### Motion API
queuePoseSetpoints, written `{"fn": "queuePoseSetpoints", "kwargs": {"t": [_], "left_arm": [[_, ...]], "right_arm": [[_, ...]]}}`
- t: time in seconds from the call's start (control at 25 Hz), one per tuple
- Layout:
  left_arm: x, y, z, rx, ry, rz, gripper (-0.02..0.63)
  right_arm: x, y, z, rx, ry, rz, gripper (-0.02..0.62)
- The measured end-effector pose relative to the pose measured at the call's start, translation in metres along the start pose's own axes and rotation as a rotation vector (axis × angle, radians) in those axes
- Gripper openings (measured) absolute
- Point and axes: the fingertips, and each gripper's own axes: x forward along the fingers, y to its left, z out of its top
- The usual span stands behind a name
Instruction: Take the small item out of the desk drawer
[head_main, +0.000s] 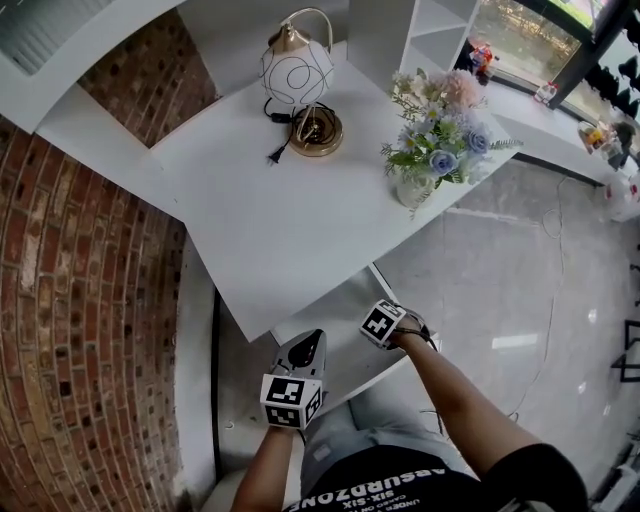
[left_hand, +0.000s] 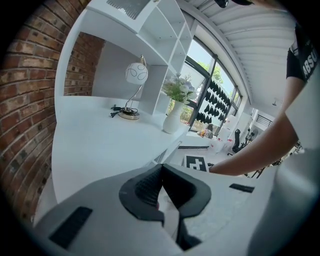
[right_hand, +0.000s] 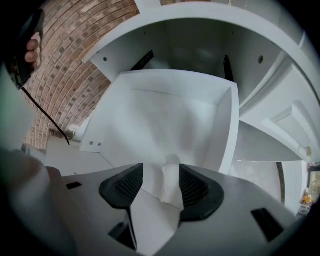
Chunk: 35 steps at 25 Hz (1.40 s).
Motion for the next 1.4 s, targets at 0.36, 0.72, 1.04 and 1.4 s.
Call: {"fn": "queuePoseSetpoints", "kwargs": {"t": [0.36, 0.72, 1.04, 1.4], "left_arm": [[0.005, 0.003, -0.013, -0.018, 0.031, 0.002, 0.005], [0.008, 0.007, -0.019, -0.034, 0.039, 0.015, 0.005], [0.009, 0.009, -0.027, -0.040, 0.055, 0.021, 0.006], [0.012, 0.007, -0.026, -0.045, 0.049, 0.015, 0.005]], "right_arm": [[0.029, -0.008, -0.015, 0.050, 0.105, -0.029, 0.222], [0.048, -0.012, -0.023, 0.032, 0.188, -0.068, 0.221], [0.057, -0.011, -0.027, 0.015, 0.221, -0.072, 0.155], [0.053, -0.013, -0.027, 0.055, 0.204, -0.060, 0.121]]}}
